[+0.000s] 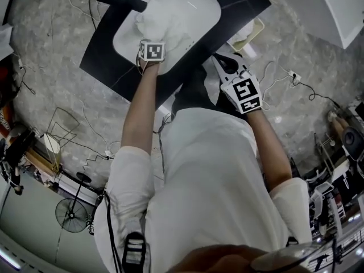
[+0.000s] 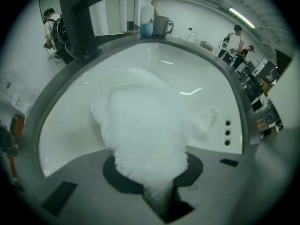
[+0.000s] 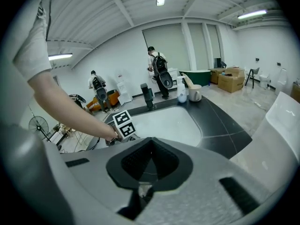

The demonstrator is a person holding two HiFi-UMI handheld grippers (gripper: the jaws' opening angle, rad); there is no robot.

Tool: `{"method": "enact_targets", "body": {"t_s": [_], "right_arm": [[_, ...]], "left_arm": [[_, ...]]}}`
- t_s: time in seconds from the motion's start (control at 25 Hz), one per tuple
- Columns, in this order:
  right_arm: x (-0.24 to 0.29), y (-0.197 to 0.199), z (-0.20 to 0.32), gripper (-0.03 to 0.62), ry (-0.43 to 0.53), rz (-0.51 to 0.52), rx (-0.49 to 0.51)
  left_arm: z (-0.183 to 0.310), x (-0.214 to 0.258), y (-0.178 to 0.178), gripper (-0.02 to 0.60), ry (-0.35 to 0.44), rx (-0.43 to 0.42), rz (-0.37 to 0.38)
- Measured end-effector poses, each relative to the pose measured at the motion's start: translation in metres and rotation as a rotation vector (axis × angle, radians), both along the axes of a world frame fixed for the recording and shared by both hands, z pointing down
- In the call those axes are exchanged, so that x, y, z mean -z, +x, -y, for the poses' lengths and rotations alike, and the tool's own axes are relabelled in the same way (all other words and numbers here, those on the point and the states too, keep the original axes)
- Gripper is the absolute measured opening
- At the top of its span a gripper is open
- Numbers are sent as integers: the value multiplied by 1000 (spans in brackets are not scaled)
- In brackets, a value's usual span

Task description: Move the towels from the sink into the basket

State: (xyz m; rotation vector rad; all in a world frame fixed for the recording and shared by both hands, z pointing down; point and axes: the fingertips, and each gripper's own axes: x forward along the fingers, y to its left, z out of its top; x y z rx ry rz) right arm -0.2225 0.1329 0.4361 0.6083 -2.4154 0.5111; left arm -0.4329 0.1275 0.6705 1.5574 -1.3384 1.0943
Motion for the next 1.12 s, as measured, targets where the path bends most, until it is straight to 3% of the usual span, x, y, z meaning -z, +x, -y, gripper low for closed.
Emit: {"method": "enact_targets", "body": {"t_s": [0.36, 0.88, 1.12], "right_arm": [[58, 47, -4, -2, 90, 26, -22], [115, 108, 1, -2, 216, 45, -2], [150, 148, 10, -2, 253, 62, -56]], "left_arm": [[-32, 105, 32, 100, 132, 58, -38], [-21, 285, 131, 100, 501, -82, -67], [-13, 365, 181, 100, 645, -165, -90]]}}
